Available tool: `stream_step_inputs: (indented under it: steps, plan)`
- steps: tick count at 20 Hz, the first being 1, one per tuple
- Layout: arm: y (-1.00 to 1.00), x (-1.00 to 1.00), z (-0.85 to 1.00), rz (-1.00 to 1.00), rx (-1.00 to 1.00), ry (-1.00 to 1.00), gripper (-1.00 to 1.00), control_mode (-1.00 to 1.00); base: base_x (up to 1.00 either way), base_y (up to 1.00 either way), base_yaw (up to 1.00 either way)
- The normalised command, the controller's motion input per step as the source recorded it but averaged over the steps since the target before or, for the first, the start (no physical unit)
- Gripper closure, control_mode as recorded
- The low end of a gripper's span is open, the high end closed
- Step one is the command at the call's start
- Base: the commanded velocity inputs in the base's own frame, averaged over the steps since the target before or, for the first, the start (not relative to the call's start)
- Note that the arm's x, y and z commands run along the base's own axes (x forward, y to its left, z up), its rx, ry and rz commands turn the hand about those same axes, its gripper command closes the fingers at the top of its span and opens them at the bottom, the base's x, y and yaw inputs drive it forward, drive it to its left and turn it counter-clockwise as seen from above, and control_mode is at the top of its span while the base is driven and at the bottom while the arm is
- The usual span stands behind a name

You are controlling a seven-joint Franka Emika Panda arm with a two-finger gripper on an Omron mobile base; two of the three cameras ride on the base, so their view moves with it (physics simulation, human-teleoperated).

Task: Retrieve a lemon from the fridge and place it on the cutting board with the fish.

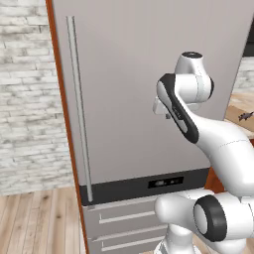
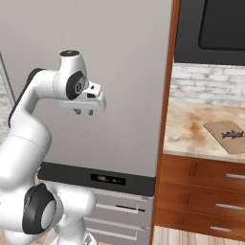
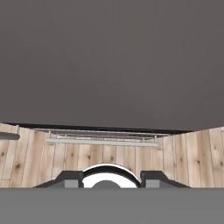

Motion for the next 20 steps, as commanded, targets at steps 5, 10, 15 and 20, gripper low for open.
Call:
stream_step_inputs:
  steps: [5,10,15,20]
  plan:
    - [0.00,0.00,0.00,0.00,0.00,0.00,-1.00,1.00,-0.01,0.00,0.00]
    - [0.00,0.00,0.00,0.00,0.00,0.00,-1.00,1.00,-0.15,0.22,0.00]
    - [0.00,0.00,0.00,0.00,0.00,0.00,-1.00,1.00,-0.21,0.60,-0.06]
    - [0.00,0.00,0.00,0.00,0.00,0.00,-1.00,1.00,-0.13,0.90,-0.17]
